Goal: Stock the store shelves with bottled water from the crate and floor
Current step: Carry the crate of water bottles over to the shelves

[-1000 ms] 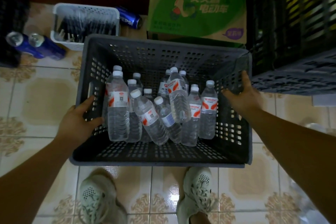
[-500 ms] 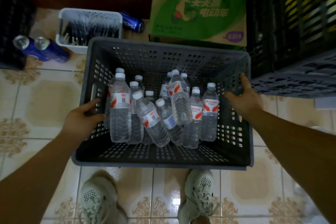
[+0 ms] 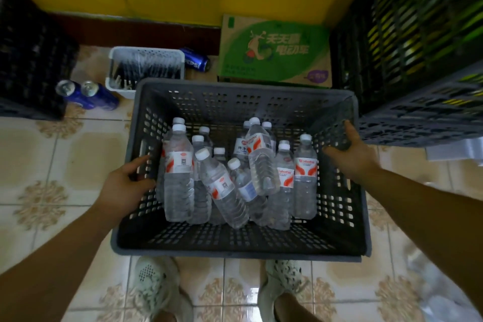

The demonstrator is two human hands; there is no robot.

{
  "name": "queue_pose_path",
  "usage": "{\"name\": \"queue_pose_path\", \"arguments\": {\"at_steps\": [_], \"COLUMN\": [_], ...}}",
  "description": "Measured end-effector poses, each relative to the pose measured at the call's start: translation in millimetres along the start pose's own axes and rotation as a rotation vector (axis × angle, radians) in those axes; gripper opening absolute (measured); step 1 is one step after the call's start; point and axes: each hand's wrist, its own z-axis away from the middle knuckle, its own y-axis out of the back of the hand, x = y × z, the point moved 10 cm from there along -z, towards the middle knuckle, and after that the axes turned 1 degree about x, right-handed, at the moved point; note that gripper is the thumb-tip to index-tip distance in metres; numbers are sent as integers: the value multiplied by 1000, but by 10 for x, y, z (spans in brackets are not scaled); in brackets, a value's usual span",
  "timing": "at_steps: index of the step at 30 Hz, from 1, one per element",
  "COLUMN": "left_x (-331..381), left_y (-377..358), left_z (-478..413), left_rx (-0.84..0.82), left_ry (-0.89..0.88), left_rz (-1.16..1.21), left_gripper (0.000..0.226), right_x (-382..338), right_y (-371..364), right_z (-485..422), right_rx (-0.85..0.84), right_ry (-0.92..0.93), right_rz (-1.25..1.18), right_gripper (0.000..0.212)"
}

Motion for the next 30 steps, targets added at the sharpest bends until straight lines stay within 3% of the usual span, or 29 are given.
{"name": "queue_pose_path", "arguments": {"at_steps": [7, 15, 19, 30], "left_x": [658, 1636, 2107, 2920], "left_y": [827, 1772, 2081, 1613], "left_z": [994, 2214, 2673, 4211], "left_rx": [-78, -161, -208, -367], "left_ry": [-73, -340, -467, -756], "left_rz": [-65, -187, -227, -342], "left_gripper": [75, 81, 82, 78], "right_x": [-220, -304, -68, 1279], "right_y": [1080, 2322, 2768, 3569], "right_z": [1136, 2774, 3600, 5550], "right_rx": [2, 118, 219, 405], "right_ry": [-42, -125, -186, -424], "right_rz": [27, -38, -156, -263], "right_gripper": [84, 98, 88, 84]}}
